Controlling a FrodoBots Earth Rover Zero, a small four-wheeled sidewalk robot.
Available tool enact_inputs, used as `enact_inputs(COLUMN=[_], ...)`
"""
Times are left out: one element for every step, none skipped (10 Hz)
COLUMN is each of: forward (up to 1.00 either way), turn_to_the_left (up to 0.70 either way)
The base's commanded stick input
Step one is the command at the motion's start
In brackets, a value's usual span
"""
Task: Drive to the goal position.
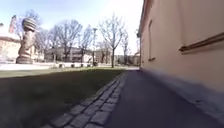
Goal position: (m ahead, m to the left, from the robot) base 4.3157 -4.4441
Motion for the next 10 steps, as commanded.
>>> enact_inputs(forward=[0.85, 0.85, 0.85, 0.85, 0.85, 0.85, 0.85, 0.85, 0.85, 0.85], turn_to_the_left=[0.00, 0.00, 0.00, 0.00, 0.00, 0.00, -0.34, -0.34, -0.34, -0.34])
